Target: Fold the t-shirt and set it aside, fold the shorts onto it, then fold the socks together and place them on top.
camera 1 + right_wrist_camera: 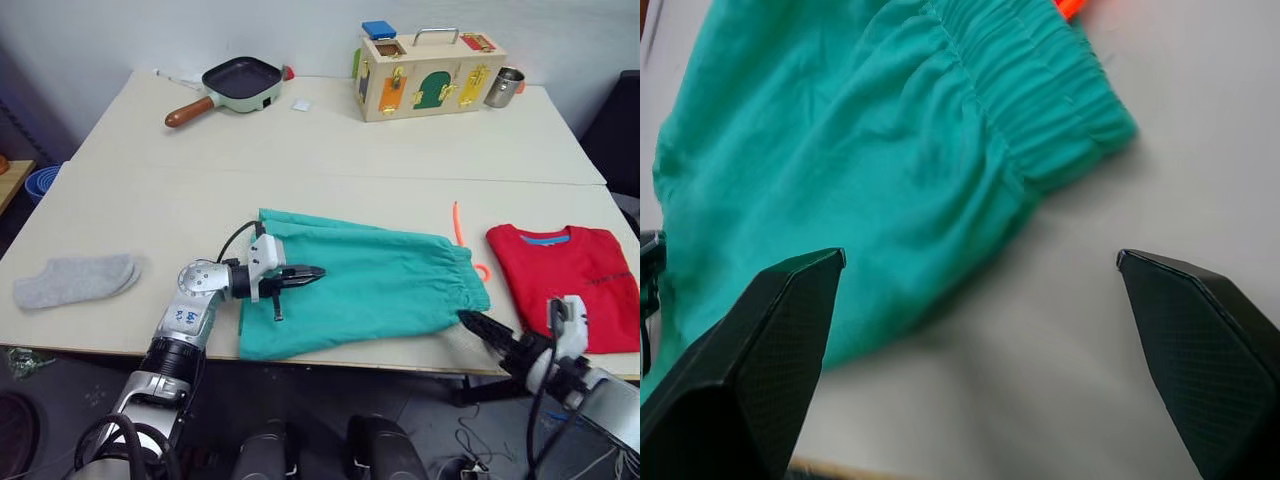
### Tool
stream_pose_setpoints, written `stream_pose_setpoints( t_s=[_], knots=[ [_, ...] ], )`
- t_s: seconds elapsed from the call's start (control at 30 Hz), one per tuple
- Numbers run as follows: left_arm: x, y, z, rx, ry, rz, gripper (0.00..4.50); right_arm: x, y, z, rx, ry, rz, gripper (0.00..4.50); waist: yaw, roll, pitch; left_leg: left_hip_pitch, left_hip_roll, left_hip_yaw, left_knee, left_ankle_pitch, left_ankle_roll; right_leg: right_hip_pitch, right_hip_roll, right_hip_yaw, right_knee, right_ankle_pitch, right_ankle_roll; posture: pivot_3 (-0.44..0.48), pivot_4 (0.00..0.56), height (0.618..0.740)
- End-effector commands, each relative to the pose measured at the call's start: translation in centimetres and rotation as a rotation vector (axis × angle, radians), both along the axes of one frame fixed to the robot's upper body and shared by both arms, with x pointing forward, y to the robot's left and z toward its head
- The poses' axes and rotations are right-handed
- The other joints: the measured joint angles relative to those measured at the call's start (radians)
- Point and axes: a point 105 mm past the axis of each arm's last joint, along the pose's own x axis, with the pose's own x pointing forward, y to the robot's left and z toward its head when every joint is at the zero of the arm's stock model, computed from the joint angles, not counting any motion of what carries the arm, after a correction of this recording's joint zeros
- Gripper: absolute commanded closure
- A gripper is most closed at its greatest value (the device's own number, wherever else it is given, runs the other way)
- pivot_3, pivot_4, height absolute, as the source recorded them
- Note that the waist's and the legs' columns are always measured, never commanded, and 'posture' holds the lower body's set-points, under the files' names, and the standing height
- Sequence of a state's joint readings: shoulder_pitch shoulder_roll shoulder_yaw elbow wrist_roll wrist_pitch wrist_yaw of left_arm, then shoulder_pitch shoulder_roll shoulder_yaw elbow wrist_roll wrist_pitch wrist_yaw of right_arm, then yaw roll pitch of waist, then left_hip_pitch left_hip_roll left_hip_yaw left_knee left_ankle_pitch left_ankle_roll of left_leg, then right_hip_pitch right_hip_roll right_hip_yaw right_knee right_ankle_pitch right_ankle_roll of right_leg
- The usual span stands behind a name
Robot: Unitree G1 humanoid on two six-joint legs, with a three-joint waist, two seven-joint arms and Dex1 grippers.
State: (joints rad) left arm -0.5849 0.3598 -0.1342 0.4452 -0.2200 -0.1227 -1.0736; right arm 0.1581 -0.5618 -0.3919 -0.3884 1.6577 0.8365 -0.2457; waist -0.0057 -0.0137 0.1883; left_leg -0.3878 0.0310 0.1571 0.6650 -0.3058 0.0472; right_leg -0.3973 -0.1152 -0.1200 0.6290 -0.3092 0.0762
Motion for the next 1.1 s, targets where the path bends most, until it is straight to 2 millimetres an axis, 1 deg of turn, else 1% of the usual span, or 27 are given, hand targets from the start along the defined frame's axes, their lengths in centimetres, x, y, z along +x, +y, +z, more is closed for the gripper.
stream_pose_setpoints(
  t_s=[0.03,0.1,0.17,0.2,0.27,0.33,0.37,0.4,0.43,0.5,0.53,0.6,0.63,0.67,0.73,0.8,0.83,0.9,0.93,1.03,1.07,1.1],
  knots=[
    [0.7,-0.2,0.4,-0.004,-0.025,0.022,4.5,1.6,1.1,-1.5,-0.02,0.025,-0.046,0.03,-0.002,-0.002,-0.001,0.0,0.0,0.0,0.0,0.0,0.0,0.0,0.0,0.0,0.0,0.0,0.0,0.0,0.15,0.74],
    [0.8,-0.1,-0.1,0.012,-0.012,0.019,4.5,3.0,0.7,-2.0,-0.042,0.017,-0.132,0.03,-0.005,-0.004,-0.002,0.0,0.0,0.0,0.0,0.0,0.0,0.0,0.0,0.0,0.0,0.0,0.0,0.0,0.15,0.74],
    [0.9,0.0,-0.7,0.038,-0.01,0.016,4.5,3.7,0.5,-2.2,0.007,0.016,-0.193,0.41,-0.007,-0.006,-0.004,0.0,0.0,0.0,0.0,0.0,-0.001,0.0,0.0,0.0,0.0,0.0,0.0,0.0,0.15,0.74],
    [1.0,0.1,-0.9,0.046,-0.007,0.018,4.5,3.9,0.8,-2.2,0.036,0.011,-0.191,0.63,-0.007,-0.007,-0.004,0.0,0.0,0.0,0.0,0.001,-0.001,0.0,0.0,0.0,0.0,0.0,0.0,0.0,0.15,0.74],
    [1.6,0.5,-1.3,0.058,0.004,0.054,4.5,4.4,2.1,-2.2,0.057,-0.016,-0.162,1.29,-0.008,-0.007,-0.005,0.0,0.0,0.0,0.0,0.001,0.0,0.001,0.0,0.0,0.0,0.001,0.0,0.0,0.15,0.74],
    [2.1,1.1,-1.7,0.075,0.002,0.094,4.5,5.1,2.7,-1.9,0.025,-0.075,-0.168,2.06,-0.012,-0.008,-0.005,0.0,0.0,0.0,0.0,0.001,0.0,0.001,0.0,0.0,0.0,0.001,0.0,0.0,0.15,0.74],
    [2.2,1.2,-1.7,0.077,-0.002,0.104,4.5,5.4,2.6,-1.6,0.003,-0.107,-0.183,2.49,-0.014,-0.008,-0.005,0.0,0.0,0.0,0.0,0.001,0.0,0.001,0.0,0.0,0.0,0.001,0.0,0.0,0.15,0.74],
    [2.3,1.3,-1.7,0.075,-0.006,0.112,4.5,5.8,2.4,-1.2,-0.017,-0.152,-0.204,2.67,-0.017,-0.008,-0.005,0.0,0.0,0.0,0.0,0.001,0.0,0.001,0.0,0.0,0.0,0.001,0.0,0.0,0.15,0.74],
    [2.4,1.3,-1.7,0.069,-0.009,0.121,4.5,6.0,2.2,-0.7,-0.036,-0.198,-0.222,3.03,-0.022,-0.008,-0.005,0.0,0.0,0.0,0.0,0.001,0.0,0.001,0.0,0.0,0.0,0.001,0.0,0.0,0.15,0.74],
    [2.5,1.5,-1.4,0.048,-0.017,0.143,4.5,6.5,1.7,0.3,-0.086,-0.286,-0.253,3.54,-0.025,-0.007,-0.005,0.0,0.0,0.0,-0.001,0.001,0.0,0.0,0.0,0.0,0.0,0.001,0.0,0.0,0.15,0.74],
    [2.7,1.6,-1.1,0.032,-0.015,0.164,4.5,6.7,1.6,0.9,-0.12,-0.334,-0.26,3.92,-0.023,-0.007,-0.005,0.0,0.0,0.0,-0.001,0.001,-0.001,0.0,0.0,0.0,0.001,0.001,0.0,0.0,0.15,0.74],
    [3.2,1.6,-0.3,-0.021,0.004,0.208,4.5,6.9,1.3,2.2,-0.185,-0.424,-0.265,4.48,-0.022,-0.007,-0.004,0.0,0.0,0.0,-0.001,0.001,-0.001,-0.001,0.0,0.0,0.001,0.001,0.0,0.0,0.15,0.74],
    [3.4,1.6,0.2,-0.037,0.009,0.224,4.5,7.0,1.2,2.9,-0.225,-0.465,-0.264,4.48,-0.021,-0.007,-0.004,0.0,-0.001,0.0,-0.001,0.001,0.0,-0.001,0.0,0.0,0.001,0.001,0.0,0.0,0.15,0.74],
    [3.5,1.3,0.6,-0.044,0.011,0.229,4.5,7.1,1.5,4.1,-0.308,-0.535,-0.221,4.48,-0.018,-0.006,-0.004,-0.001,-0.001,0.0,-0.001,0.001,0.0,-0.001,0.0,0.0,0.001,0.001,0.0,0.0,0.15,0.74],
    [3.5,1.0,1.2,-0.046,0.018,0.236,4.5,7.2,2.5,6.0,-0.456,-0.664,-0.121,4.48,-0.018,-0.005,-0.003,-0.003,-0.002,0.0,-0.001,0.002,0.001,-0.002,-0.001,0.0,0.001,0.002,0.001,0.0,0.15,0.74],
    [3.4,0.8,1.1,-0.021,0.034,0.237,4.5,7.2,4.9,8.1,-0.593,-0.809,0.043,4.48,-0.02,-0.005,-0.003,-0.003,-0.002,0.0,0.0,0.002,0.001,-0.002,-0.001,0.0,0.001,0.002,0.002,0.0,0.15,0.74],
    [3.3,0.7,1.0,-0.011,0.043,0.24,4.5,7.1,5.7,8.6,-0.638,-0.854,0.097,4.48,-0.021,-0.005,-0.003,-0.003,-0.002,0.0,-0.001,0.002,0.001,-0.002,-0.001,0.0,0.001,0.002,0.002,0.0,0.15,0.74],
    [3.3,1.3,0.4,0.013,0.074,0.277,4.5,7.1,9.3,9.5,-0.719,-0.946,0.272,4.48,-0.027,-0.005,-0.003,-0.003,-0.001,0.001,-0.001,0.002,0.001,-0.002,0.0,0.0,0.001,0.002,0.002,0.0,0.15,0.74],
    [3.3,1.7,0.0,0.03,0.083,0.299,4.5,7.0,11.1,9.7,-0.723,-0.971,0.346,4.48,-0.032,-0.005,-0.003,-0.003,0.0,0.001,-0.001,0.002,0.0,-0.003,0.001,0.0,0.001,0.002,0.002,0.0,0.15,0.74],
    [3.1,2.7,-0.5,0.049,0.11,0.341,4.5,6.5,14.0,10.2,-0.72,-1.034,0.454,4.48,-0.026,-0.005,-0.003,-0.003,0.0,0.001,-0.002,0.004,-0.003,-0.005,0.001,0.0,0.002,0.001,0.0,0.0,0.15,0.74],
    [3.1,2.9,-0.6,0.052,0.117,0.359,4.5,6.0,15.1,10.2,-0.706,-1.058,0.502,4.48,-0.023,-0.005,-0.003,-0.003,0.001,0.001,-0.002,0.004,-0.003,-0.007,0.001,-0.001,0.003,0.001,-0.001,0.0,0.15,0.74],
    [3.0,3.2,-0.7,0.054,0.127,0.376,4.5,5.6,16.1,10.0,-0.697,-1.075,0.543,4.48,-0.021,-0.005,-0.003,-0.005,0.0,0.002,-0.002,0.004,-0.003,-0.009,0.001,0.0,0.008,0.001,-0.001,0.0,0.15,0.74]
  ],
)
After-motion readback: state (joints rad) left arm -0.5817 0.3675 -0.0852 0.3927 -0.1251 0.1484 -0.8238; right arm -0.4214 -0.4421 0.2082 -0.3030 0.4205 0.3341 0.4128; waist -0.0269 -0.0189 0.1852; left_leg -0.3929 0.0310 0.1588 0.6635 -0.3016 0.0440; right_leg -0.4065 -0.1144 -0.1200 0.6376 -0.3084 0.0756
